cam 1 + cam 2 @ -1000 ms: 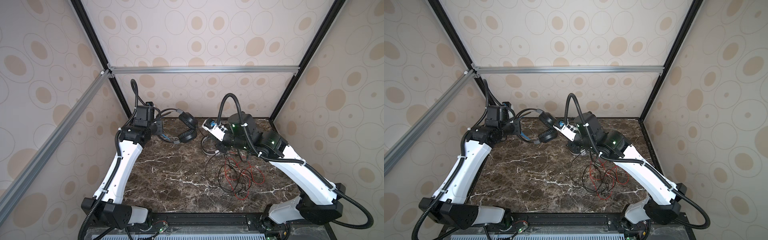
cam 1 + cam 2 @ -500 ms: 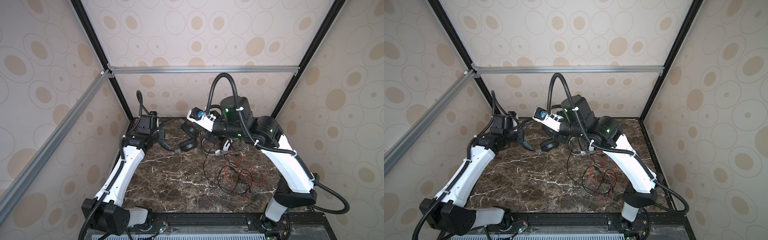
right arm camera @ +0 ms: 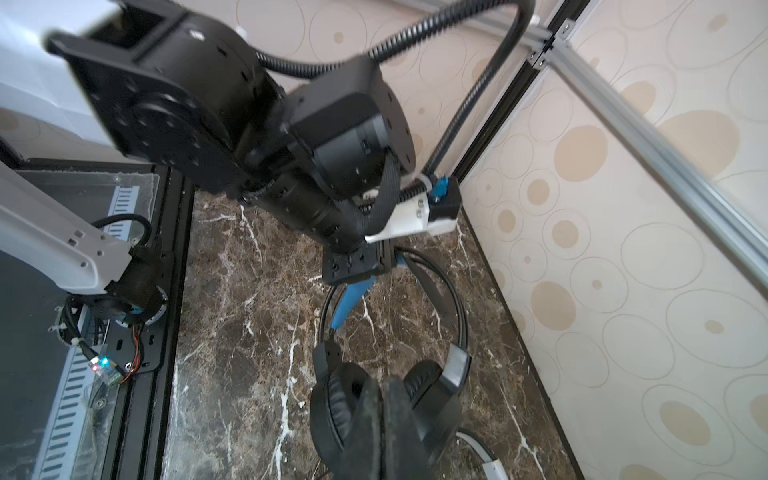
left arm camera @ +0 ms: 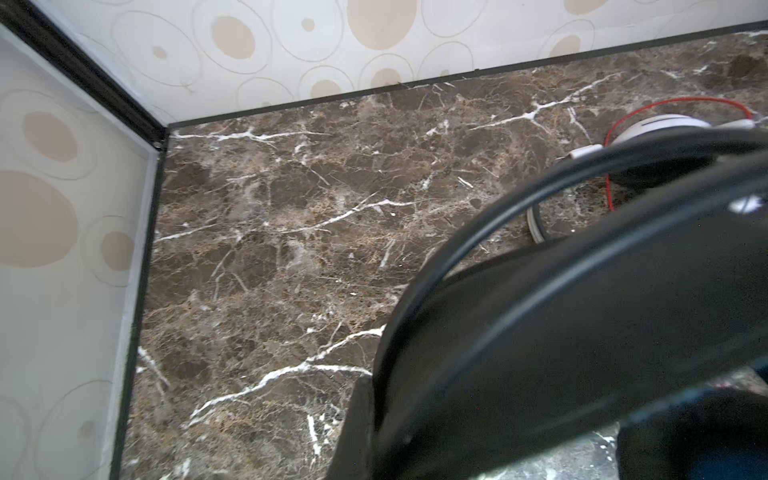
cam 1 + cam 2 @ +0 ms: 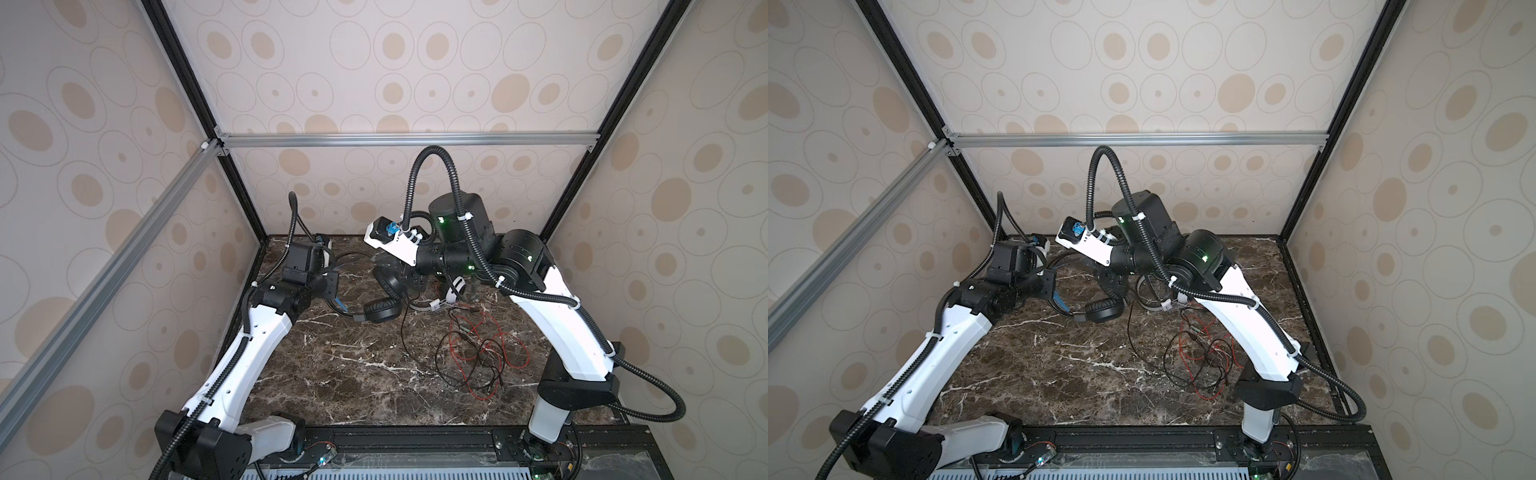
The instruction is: Wrap the headphones
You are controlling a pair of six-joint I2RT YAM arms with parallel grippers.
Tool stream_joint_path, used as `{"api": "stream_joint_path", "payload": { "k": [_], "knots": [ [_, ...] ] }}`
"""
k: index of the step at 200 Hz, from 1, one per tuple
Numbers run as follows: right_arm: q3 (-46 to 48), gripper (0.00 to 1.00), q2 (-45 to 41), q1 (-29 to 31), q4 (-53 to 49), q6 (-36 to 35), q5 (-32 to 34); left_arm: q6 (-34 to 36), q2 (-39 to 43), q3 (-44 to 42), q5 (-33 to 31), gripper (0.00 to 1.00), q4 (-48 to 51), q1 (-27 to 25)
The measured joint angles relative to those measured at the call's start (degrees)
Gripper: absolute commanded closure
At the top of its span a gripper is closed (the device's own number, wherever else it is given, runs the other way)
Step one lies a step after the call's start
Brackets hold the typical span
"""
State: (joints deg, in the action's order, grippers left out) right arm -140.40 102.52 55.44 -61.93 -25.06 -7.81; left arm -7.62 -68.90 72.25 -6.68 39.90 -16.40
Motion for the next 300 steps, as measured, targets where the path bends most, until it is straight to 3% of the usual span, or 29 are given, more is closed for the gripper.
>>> {"api": "stream_joint_path", "payload": {
  "k": [55, 123, 162, 215, 255, 300],
  "knots": [
    [7.23, 0.95, -1.62, 0.0, -2.6, -1.22, 7.39, -0.04, 2.25, 0.13, -14.21, 1.0, 2.86, 0.0],
    [15.13, 0.94, -6.93, -0.22, -4.98, -2.14, 14.73, -0.59, 0.07, 0.44, -22.32, 1.0, 5.62, 0.02],
    [20.41, 0.95, -10.54, -0.42, -6.69, -3.5, 20.74, -0.76, -1.31, 0.44, -22.34, 1.0, 5.35, 0.0],
    [21.9, 0.97, -11.21, -0.42, -4.07, -8.35, 35.21, -0.7, -1.86, 1.57, -21.75, 1.0, 5.2, 0.0],
    [20.39, 0.98, -10.99, 3.61, -1.16, -11.28, 36.96, -0.04, -3.56, 3.28, -17.31, 1.0, 4.85, 0.0],
    [12.11, 0.97, -6.47, 7.56, 0.09, -11.32, 33.35, 0.59, -4.5, 3.43, -11.67, 1.0, 4.74, -1.03]
  ]
}}
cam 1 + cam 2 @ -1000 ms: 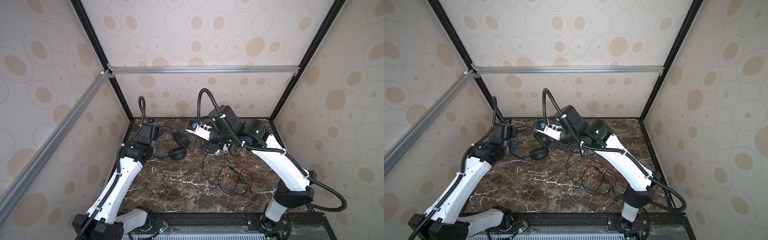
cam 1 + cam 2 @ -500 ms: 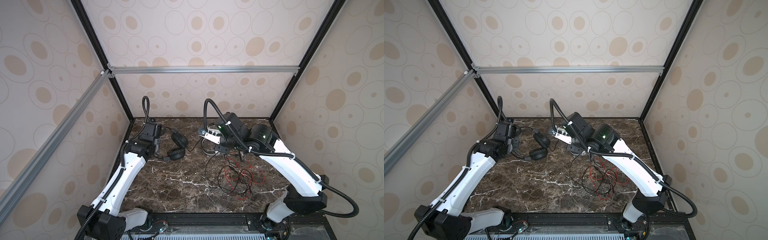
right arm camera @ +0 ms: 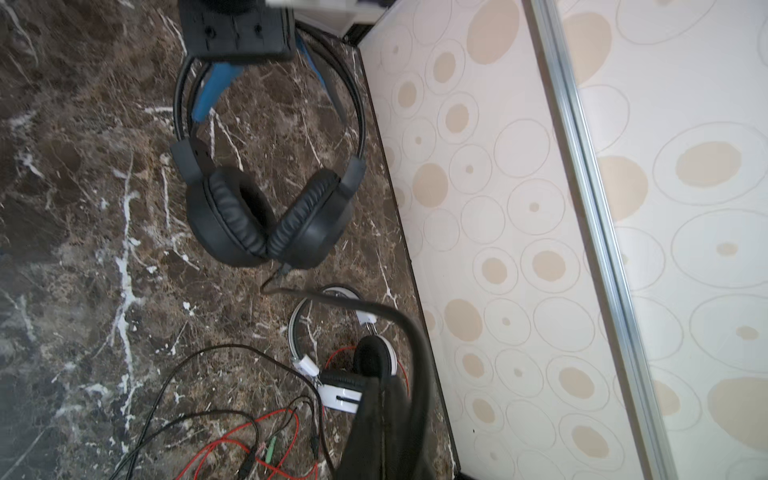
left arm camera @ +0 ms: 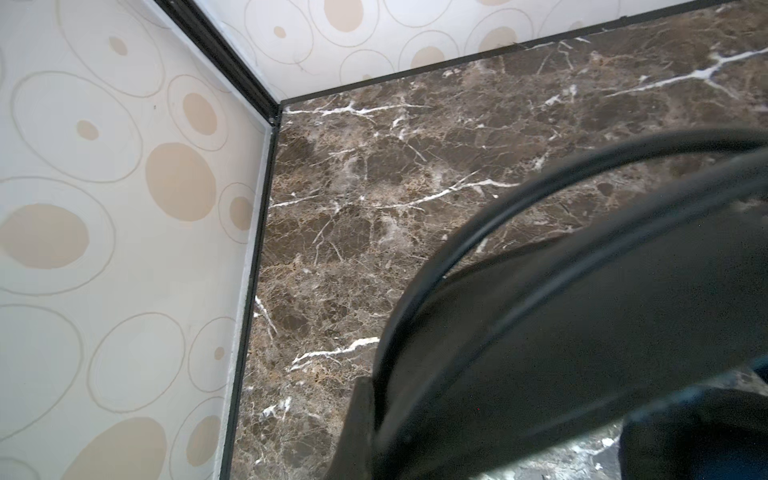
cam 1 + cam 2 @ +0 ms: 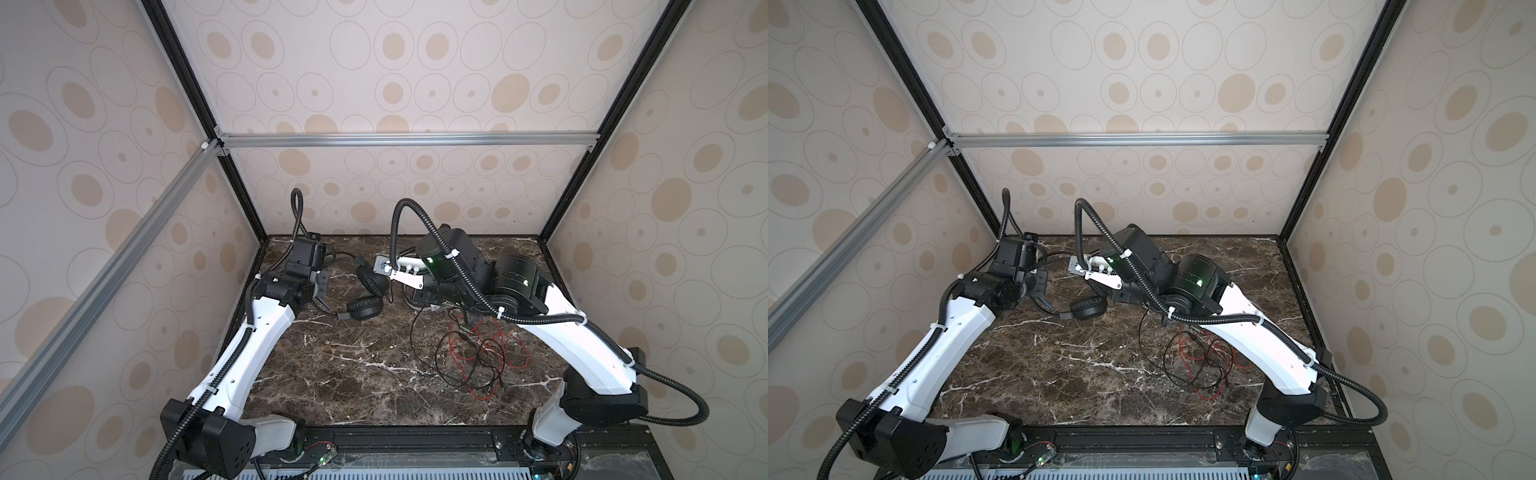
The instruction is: Wrap the headphones
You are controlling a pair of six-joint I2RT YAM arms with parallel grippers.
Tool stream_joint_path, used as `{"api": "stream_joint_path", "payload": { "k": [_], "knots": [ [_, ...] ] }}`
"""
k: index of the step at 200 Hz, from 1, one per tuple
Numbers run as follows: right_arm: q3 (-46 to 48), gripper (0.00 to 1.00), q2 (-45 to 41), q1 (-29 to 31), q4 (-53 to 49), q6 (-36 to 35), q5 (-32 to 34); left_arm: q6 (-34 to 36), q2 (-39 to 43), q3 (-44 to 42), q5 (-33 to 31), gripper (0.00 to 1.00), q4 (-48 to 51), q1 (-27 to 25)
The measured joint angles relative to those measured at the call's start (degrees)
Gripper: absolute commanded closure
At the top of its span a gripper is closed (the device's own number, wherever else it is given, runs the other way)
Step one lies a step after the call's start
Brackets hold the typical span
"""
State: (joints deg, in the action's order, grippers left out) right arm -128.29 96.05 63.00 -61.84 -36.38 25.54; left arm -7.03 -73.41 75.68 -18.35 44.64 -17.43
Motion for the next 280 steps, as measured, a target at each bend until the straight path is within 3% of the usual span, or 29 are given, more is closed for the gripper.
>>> {"api": "stream_joint_path", "payload": {
  "k": [105, 162, 245, 280],
  "knots": [
    [-7.15, 0.96, 6.84, -1.05, 0.61, 1.2, -5.68, 4.94, 2.75, -1.05, 12.13, 1.0, -3.08, -9.2],
    [-9.62, 0.95, 8.61, -7.58, -0.63, 9.31, -8.92, 5.64, 8.48, -4.7, 21.97, 1.0, -5.4, -12.39],
    [-9.53, 0.88, 9.6, -16.09, -3.04, 21.22, -17.35, 4.66, 10.71, -4.57, 32.39, 1.0, -6.51, -13.81],
    [-1.7, 0.85, 7.17, -19.34, 0.22, 25.22, -22.36, 3.23, 10.71, -2.95, 34.16, 1.0, -6.54, -13.84]
  ]
}}
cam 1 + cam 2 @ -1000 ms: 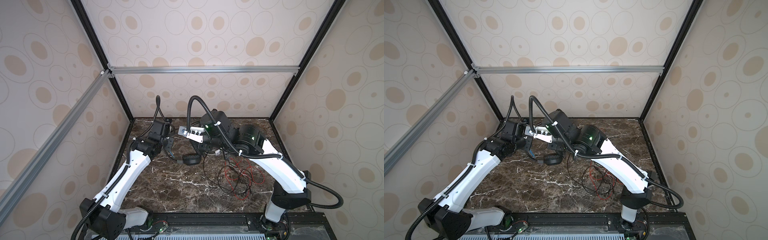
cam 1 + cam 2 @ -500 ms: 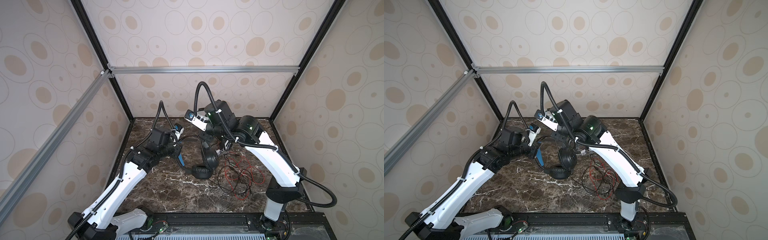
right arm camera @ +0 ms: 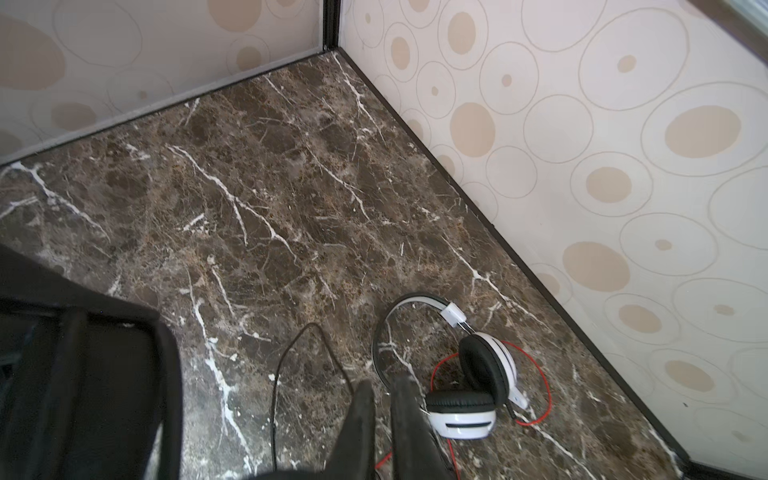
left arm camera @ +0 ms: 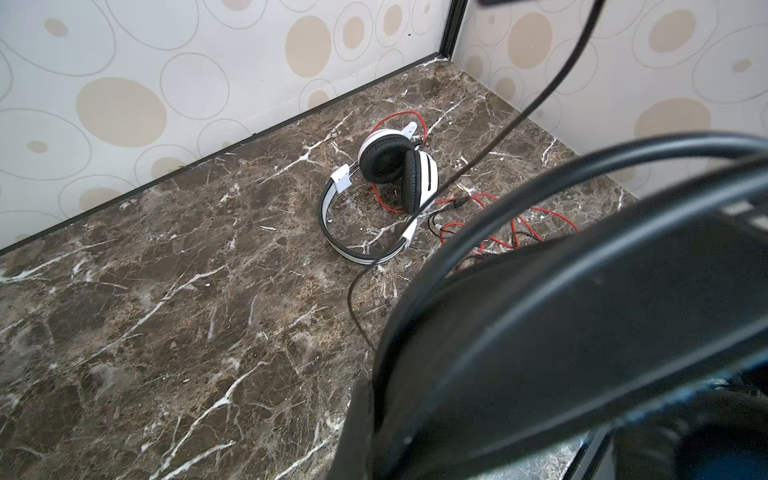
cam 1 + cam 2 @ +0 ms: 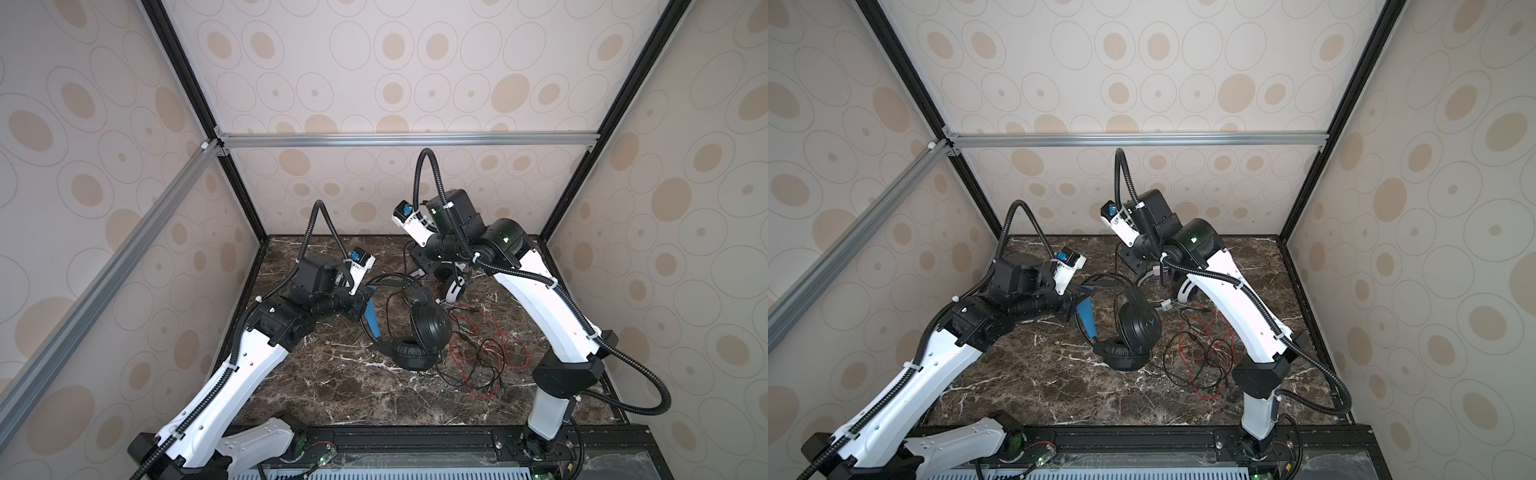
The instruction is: Wrap the headphones
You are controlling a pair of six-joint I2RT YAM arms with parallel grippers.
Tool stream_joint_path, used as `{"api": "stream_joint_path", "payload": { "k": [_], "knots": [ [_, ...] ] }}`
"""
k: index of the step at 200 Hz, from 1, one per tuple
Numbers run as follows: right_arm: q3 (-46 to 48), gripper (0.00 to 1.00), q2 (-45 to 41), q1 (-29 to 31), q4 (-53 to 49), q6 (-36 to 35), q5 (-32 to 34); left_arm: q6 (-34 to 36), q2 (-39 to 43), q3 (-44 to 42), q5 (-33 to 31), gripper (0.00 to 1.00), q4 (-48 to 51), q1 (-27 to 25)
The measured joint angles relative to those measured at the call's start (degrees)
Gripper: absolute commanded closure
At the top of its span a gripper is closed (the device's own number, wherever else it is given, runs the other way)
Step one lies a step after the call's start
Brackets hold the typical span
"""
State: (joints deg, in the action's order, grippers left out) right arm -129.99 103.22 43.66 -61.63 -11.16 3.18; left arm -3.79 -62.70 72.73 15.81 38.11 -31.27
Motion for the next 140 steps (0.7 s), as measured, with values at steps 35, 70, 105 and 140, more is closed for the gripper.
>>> {"api": "stream_joint_path", "payload": {
  "k": [35, 70, 105, 140],
  "knots": [
    [9.7, 0.81, -3.23, -3.87, 4.68, 4.07, -6.27, -1.75, -0.09, 3.41, 1.97, 1.0, -0.13, 0.0],
    [17.81, 0.73, -7.48, -7.19, 11.82, 8.17, -12.37, -3.3, -0.2, 6.43, 3.61, 1.0, -0.92, -0.02],
    [26.34, 0.63, -12.2, -9.33, 21.03, 12.22, -17.64, -4.83, -1.01, 9.16, 5.03, 1.0, -1.38, -0.04],
    [36.26, 0.52, -16.98, -9.97, 31.67, 15.78, -22.82, -6.95, -2.05, 12.46, 6.1, 1.0, -2.1, -0.04]
  ]
}}
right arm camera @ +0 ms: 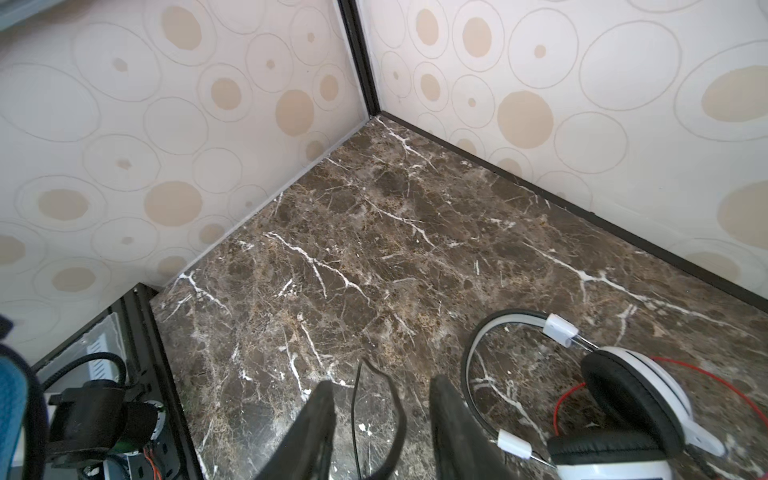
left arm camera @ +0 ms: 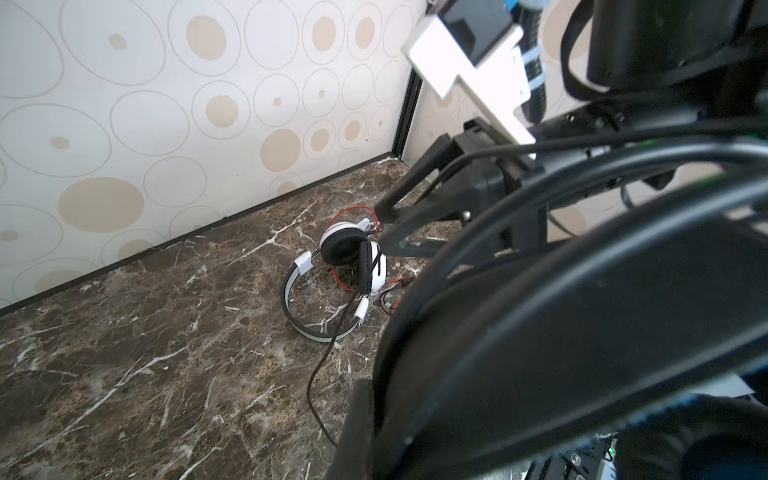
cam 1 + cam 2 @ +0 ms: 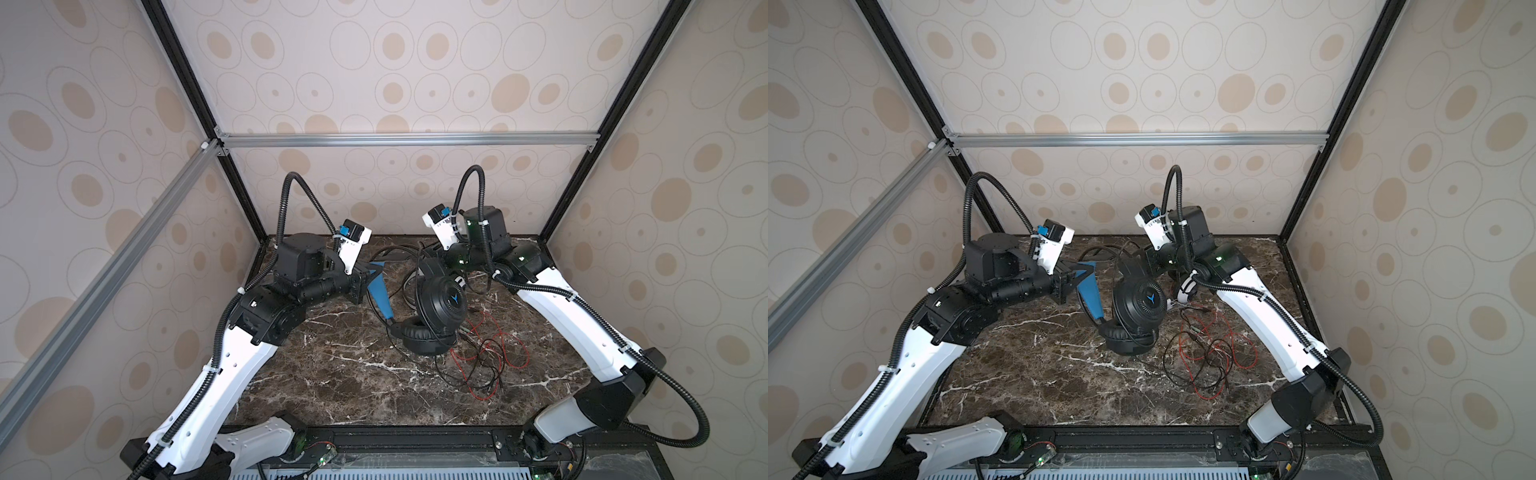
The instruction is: Wrap the headphones
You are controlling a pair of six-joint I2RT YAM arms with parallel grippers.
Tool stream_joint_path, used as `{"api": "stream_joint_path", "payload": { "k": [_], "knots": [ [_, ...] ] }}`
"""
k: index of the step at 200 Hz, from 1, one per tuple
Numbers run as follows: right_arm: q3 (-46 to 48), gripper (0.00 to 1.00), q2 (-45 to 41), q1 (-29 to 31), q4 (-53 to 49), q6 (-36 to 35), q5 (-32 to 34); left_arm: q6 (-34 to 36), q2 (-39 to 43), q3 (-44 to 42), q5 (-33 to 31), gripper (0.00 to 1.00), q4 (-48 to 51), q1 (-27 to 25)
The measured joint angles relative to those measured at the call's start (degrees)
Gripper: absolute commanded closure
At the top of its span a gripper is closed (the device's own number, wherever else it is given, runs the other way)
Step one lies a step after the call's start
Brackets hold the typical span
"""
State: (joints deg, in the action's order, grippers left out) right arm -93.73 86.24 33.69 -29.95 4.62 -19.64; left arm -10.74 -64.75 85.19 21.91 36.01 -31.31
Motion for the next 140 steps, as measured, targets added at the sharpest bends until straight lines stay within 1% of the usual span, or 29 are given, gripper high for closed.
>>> {"api": "stream_joint_path", "payload": {
  "k": [31, 67, 101, 140],
  "knots": [
    [9.11, 0.43, -3.56, -0.02, 9.79, 3.06, -3.87, -2.56, -1.05, 3.5, -0.13, 1.0, -1.51, -0.04],
    [15.21, 0.34, -4.28, -0.02, 18.91, 6.62, -6.38, -5.51, -2.4, 7.23, -1.7, 1.0, -3.13, -0.07],
    [17.64, 0.33, -3.76, -0.02, 25.97, 10.03, -7.72, -6.88, -3.43, 9.05, -4.15, 1.0, -3.98, -0.09],
    [17.66, 0.33, 0.0, -0.02, 33.31, 12.83, -9.33, -8.11, -4.31, 10.27, -8.24, 1.0, -4.07, -0.11]
  ]
}}
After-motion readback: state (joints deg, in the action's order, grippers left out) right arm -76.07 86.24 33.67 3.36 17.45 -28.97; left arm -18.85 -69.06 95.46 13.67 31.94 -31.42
